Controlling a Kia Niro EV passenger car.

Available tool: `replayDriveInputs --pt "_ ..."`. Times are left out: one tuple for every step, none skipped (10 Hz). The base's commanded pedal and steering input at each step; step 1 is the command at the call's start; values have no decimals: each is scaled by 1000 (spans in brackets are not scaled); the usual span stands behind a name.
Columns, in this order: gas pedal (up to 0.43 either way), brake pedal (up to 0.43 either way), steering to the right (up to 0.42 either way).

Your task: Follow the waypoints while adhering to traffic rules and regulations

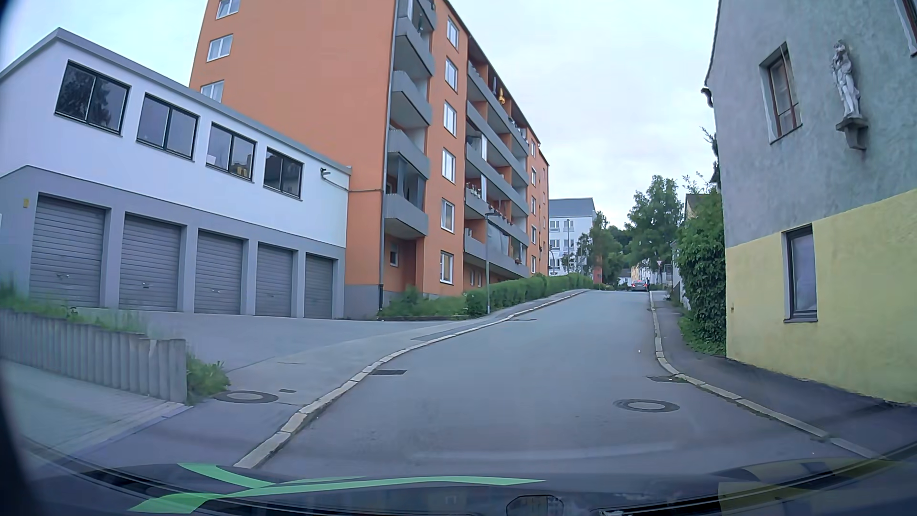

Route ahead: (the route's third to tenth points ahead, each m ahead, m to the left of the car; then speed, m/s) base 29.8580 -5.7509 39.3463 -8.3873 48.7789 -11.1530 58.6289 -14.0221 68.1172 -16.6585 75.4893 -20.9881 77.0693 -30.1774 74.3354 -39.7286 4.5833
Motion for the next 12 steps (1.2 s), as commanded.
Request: replayDriveInputs --pt "118 67 62" --pt "118 61 65" --pt "118 49 69" --pt "118 37 72" --pt "118 24 76" --pt "118 24 78" --pt "118 24 78" --pt "118 24 78" --pt "118 24 79" --pt "118 18 79" --pt "118 18 79" --pt "110 12 79"
